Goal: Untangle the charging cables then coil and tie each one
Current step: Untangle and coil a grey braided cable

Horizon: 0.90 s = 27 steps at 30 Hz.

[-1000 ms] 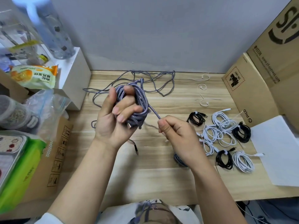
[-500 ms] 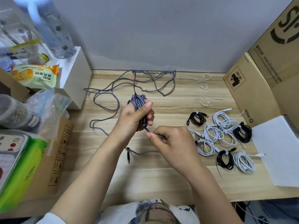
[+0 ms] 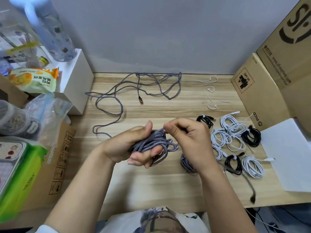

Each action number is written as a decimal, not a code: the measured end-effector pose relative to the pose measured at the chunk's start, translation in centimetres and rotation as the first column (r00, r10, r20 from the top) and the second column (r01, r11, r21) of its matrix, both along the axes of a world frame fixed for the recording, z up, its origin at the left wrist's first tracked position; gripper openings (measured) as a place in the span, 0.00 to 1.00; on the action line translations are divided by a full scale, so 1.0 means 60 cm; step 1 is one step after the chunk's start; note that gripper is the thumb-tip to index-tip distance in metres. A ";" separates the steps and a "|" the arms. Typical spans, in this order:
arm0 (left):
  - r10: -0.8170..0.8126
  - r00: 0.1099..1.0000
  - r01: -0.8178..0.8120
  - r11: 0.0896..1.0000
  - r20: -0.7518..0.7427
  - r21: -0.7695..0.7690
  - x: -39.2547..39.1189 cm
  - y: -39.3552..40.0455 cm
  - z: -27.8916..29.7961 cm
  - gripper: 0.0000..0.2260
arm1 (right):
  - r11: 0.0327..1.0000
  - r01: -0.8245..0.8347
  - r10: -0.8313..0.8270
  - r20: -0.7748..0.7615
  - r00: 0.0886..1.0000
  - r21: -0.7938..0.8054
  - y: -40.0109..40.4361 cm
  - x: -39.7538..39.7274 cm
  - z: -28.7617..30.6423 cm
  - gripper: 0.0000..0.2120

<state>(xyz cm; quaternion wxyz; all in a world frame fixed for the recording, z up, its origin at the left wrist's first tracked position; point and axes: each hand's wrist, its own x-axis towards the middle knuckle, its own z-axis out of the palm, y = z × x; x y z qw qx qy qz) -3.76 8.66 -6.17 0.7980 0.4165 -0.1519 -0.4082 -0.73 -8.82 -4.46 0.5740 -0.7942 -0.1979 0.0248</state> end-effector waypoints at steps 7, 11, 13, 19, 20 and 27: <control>0.159 0.949 -0.303 0.693 -0.272 -0.654 0.012 0.013 0.012 0.17 | 0.987 -0.001 -0.022 -0.142 0.990 -0.158 -0.010 0.014 -0.043 0.15; 0.519 0.727 -0.686 0.524 -0.449 -0.506 0.032 0.025 0.020 0.11 | 0.878 -0.251 0.153 -0.258 0.954 -0.406 0.000 -0.005 -0.055 0.13; 0.728 0.544 -0.839 0.479 -0.417 -0.260 0.041 0.011 0.014 0.09 | 0.816 -0.324 0.231 -0.244 0.942 -0.479 0.012 -0.014 -0.042 0.12; 0.780 0.605 -0.784 0.550 0.159 0.288 0.031 -0.026 -0.003 0.09 | 0.672 -0.311 0.316 -0.119 0.941 -0.672 0.023 -0.027 0.008 0.14; 0.720 0.655 -0.744 0.562 0.229 0.362 0.027 -0.030 0.000 0.10 | 0.660 -0.295 0.322 -0.094 0.942 -0.691 0.021 -0.028 0.012 0.14; 0.325 0.903 -0.430 0.658 0.283 0.618 0.005 -0.044 0.013 0.22 | 0.841 -0.214 0.263 0.029 0.964 -0.497 0.001 -0.015 0.019 0.18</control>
